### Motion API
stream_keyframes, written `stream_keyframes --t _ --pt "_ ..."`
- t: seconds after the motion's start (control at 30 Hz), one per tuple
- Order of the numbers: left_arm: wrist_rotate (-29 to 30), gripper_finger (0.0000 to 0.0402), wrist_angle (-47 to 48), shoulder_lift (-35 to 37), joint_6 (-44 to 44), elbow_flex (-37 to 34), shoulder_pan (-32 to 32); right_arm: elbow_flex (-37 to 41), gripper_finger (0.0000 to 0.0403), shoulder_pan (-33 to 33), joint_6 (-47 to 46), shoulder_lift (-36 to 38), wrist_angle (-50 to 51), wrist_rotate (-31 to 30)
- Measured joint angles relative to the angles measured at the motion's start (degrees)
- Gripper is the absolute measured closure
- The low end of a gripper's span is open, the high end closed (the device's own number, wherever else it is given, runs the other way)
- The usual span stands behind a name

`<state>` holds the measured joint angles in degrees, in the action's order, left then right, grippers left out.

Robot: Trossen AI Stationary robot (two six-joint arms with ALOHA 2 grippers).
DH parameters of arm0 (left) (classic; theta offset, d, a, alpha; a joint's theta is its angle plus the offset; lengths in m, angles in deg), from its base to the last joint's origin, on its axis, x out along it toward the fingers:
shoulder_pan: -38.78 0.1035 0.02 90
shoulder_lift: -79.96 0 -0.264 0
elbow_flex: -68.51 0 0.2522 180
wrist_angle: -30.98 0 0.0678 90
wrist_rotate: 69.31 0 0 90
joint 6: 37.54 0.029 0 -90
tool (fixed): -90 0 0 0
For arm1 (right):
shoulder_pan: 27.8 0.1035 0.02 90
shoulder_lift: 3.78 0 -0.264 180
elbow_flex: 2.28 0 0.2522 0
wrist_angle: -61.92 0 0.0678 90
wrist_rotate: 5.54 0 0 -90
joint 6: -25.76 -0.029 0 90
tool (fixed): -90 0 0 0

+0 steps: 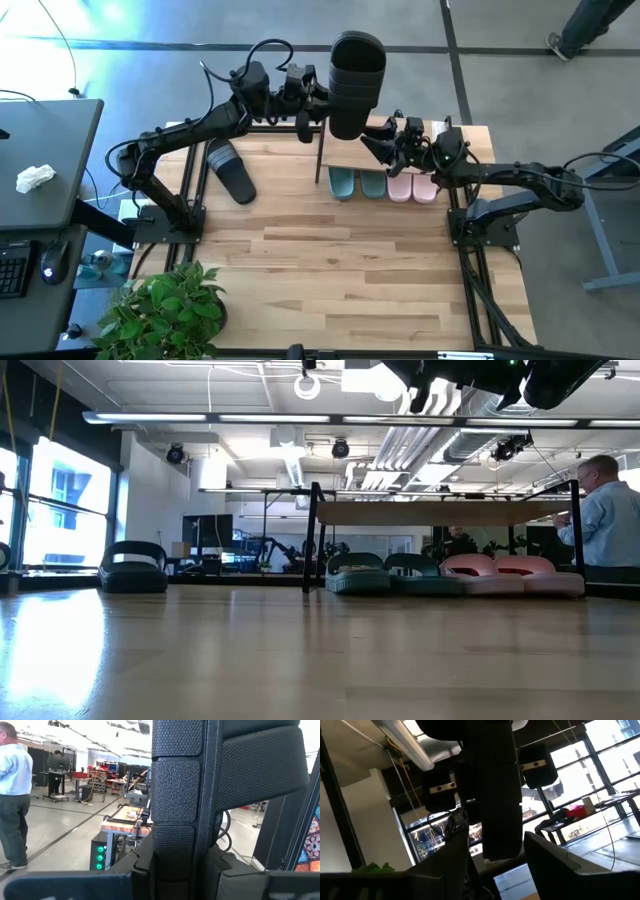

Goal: Pick and place slides into the shelf
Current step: Put the right black slide on the shelf

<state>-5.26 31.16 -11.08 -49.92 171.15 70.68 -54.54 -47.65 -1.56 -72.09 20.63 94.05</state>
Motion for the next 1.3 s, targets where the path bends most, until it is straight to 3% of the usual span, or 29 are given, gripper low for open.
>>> stream_keyframes --t 0.3,0.6,1.3 --pt "0.74 0.0328 -0.40 -0.27 0.50 0.00 -0.02 0.00 0.0222 5.27 -0.54 -6.45 -8.34 -11.26" --pt "0.70 0.0325 -1.34 -0.27 0.11 0.00 -0.02 0.00 0.0222 7.53 1.85 -20.35 -34.53 -15.62" --pt "0.04 0.0326 -1.27 -0.26 -0.98 0.00 -0.02 -4.24 0.0225 7.12 7.24 -23.23 -34.97 -15.48"
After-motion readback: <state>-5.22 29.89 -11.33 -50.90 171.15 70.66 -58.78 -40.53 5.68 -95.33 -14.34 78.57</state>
